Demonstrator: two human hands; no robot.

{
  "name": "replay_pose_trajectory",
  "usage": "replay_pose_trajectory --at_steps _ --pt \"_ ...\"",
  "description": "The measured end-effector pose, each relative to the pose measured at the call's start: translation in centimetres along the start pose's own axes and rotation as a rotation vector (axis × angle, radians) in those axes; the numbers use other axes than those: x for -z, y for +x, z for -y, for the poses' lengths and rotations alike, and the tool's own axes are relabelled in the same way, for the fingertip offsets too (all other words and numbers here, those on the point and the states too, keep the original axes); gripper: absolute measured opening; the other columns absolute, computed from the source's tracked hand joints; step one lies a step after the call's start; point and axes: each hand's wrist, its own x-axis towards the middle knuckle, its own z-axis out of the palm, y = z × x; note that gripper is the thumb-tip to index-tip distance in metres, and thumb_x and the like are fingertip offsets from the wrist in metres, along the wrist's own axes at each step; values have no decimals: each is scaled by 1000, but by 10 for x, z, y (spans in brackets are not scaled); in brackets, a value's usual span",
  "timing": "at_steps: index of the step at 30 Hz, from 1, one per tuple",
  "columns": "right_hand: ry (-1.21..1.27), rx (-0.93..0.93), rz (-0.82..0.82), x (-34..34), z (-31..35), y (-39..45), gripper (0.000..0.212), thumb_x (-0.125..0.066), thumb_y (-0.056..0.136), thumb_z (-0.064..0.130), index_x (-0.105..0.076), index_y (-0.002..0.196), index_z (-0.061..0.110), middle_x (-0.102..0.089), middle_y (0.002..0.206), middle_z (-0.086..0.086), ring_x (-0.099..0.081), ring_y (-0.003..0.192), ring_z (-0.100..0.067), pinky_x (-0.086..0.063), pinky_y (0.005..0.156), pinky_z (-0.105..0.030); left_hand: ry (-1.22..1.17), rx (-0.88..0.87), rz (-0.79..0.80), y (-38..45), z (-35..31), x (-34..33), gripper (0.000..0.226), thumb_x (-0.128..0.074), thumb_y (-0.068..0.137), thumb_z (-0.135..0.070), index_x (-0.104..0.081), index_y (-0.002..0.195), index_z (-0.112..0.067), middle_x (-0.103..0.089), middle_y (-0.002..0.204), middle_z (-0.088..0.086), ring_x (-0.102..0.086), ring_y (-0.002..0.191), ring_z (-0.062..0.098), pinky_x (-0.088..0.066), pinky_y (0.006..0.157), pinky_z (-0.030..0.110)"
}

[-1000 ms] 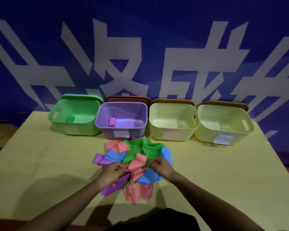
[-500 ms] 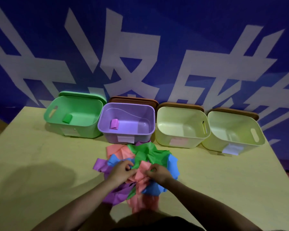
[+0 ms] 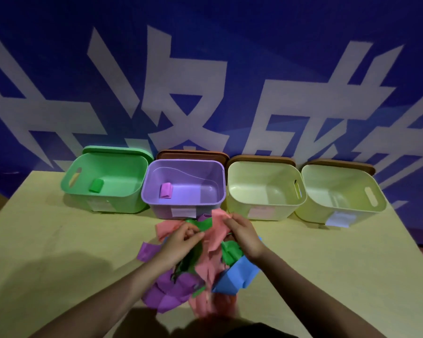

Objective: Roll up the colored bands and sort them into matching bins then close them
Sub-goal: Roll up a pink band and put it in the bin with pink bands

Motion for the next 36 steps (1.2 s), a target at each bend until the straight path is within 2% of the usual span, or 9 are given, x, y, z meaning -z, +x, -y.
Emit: replay_pose_trajectory --at_steps 6,12,16,19,21,24,27,30,36 --pt "121 220 9 12 73 -32 6 -64 88 20 -61 86 14 -51 70 -7 -44 59 -11 -33 50 -20 -363 -201 -3 -28 -89 1 11 -54 95 -16 -60 85 -13 -63 74 -6 -58 73 8 -47 69 24" --pt "123 349 -82 28 102 -64 7 -63 89 5 -59 84 8 -44 59 0 -39 46 -1 -31 44 -12 -474 -303 127 -52 -132 -16 27 -69 70 -38 -63 84 -16 -63 69 -13 -54 69 0 -44 66 17" --pt "148 309 -191 43 106 -77 15 -62 89 4 -57 76 9 -45 48 8 -36 41 -3 -28 38 -14 -456 -317 9 -59 -143 -35 8 -64 88 -7 -60 84 -13 -59 74 -7 -52 70 3 -42 67 19" --pt "187 291 -295 55 105 -85 13 -61 90 5 -59 77 9 -47 53 3 -38 44 -6 -30 39 -15 -454 -410 -110 -65 -148 -40 15 -69 82 -22 -57 84 -13 -58 76 -6 -53 73 8 -43 68 17" --pt "209 294 -334 61 103 -90 12 -61 90 5 -58 78 8 -49 57 1 -42 44 -4 -33 40 -14 -387 -468 -17 -70 -151 -44 24 -68 73 -34 -59 82 -14 -60 73 -11 -53 70 5 -44 66 15" --pt "184 304 -348 67 101 -96 13 -60 90 3 -56 78 7 -50 57 2 -44 42 0 -35 41 -14 -238 -481 145 -76 -151 -56 16 -66 75 -29 -63 86 -19 -63 80 -14 -55 74 0 -45 69 16" --pt "180 283 -343 69 97 -96 12 -60 90 4 -55 80 6 -53 60 -1 -48 48 -6 -40 43 -17 -165 -423 135 -72 -147 -65 13 -71 81 -24 -63 91 -25 -62 85 -12 -55 76 -1 -47 73 17" --pt "208 243 -351 70 95 -94 13 -57 91 3 -55 78 5 -50 58 0 -47 46 -6 -40 43 -17 -118 -442 158 -69 -148 -65 19 -67 76 -39 -64 84 -21 -62 76 -15 -55 73 2 -46 70 19" --pt "250 220 -309 76 89 -89 19 -53 92 1 -53 74 7 -51 56 1 -52 52 -9 -47 52 -22 -366 -298 130 -66 -156 -58 19 -57 92 -5 -63 74 -11 -56 72 0 -52 74 11 -41 71 25"
